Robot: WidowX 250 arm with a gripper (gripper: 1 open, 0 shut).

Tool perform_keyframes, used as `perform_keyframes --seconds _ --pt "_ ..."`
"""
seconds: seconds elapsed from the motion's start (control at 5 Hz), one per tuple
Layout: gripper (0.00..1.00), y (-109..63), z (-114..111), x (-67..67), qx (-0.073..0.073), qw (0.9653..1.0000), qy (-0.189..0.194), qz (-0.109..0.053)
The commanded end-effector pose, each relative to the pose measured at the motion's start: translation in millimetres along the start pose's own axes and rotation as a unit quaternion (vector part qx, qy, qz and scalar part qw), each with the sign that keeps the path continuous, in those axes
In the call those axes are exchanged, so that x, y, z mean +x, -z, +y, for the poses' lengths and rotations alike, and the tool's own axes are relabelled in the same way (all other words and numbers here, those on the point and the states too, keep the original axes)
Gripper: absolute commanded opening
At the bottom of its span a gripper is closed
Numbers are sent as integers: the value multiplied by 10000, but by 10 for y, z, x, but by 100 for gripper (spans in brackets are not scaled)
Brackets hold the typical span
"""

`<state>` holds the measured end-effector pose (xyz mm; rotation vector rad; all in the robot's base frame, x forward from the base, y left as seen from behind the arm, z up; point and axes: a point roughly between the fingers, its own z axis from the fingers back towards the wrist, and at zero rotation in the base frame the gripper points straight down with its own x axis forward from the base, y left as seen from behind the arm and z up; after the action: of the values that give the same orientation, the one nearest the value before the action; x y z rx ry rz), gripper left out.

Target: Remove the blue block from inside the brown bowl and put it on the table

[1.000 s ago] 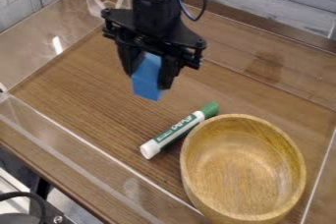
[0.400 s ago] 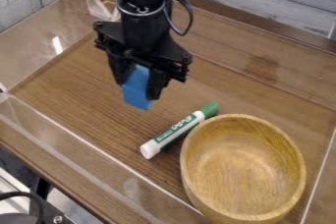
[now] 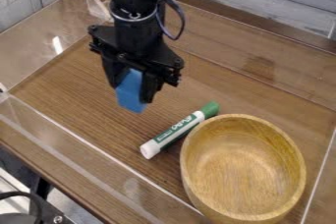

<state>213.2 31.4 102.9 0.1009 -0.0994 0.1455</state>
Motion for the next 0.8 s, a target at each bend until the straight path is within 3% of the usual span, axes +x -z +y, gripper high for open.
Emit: perform_keyframes --seconds 0.0,0.6 --pt "0 -27 43 44 18 9999 -3 -145" --pt "0 70 116 35 52 9999 26 -115"
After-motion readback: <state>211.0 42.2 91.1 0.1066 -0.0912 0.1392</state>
